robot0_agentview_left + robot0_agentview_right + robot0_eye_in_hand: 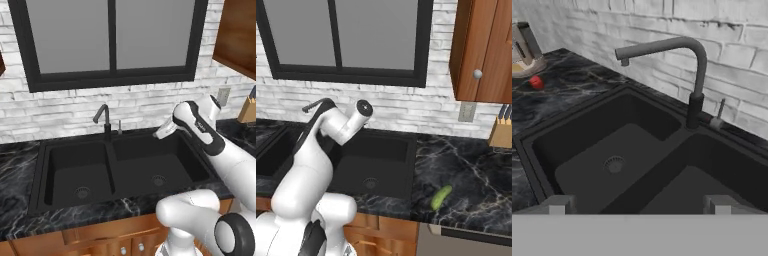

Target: Turn on the sink faucet. Then move the cucumber from the counter to the sink. Turn off the sink. Move the vegetable from the sink to the pot next to the stove. Finally move the pot to the rear left burner.

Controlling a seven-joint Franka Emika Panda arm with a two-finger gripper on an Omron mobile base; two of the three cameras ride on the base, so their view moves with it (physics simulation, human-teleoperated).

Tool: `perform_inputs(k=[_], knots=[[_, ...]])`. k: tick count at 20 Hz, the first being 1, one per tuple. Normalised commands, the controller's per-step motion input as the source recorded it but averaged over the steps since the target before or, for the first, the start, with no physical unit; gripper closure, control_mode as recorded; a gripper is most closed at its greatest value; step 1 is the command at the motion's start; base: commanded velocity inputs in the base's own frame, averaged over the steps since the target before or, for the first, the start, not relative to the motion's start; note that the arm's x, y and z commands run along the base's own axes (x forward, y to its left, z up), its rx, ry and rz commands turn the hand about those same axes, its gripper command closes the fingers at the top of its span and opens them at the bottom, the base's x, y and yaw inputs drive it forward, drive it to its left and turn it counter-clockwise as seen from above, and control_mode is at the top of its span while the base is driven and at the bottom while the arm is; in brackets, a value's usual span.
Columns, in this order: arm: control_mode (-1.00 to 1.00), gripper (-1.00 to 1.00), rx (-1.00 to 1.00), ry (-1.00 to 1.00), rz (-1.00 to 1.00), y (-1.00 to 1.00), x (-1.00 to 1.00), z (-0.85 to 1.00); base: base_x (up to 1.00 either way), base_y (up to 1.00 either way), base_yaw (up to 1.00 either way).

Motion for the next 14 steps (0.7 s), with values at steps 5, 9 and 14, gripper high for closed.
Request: perform_inputs(k=[5, 9, 14], knots=[[-1.00, -1.00, 0.01, -0.02, 0.23, 0.10, 0.17, -0.26, 0.00, 0.00, 0.00], [-1.00, -1.00, 0.00, 0.00, 0.21, 0.10, 0.31, -0.24, 0.00, 0.00, 0.00], [-1.00, -1.00, 0.00, 0.00, 0.12, 0.07, 0.17, -0.12, 0.00, 0.00, 0.00]])
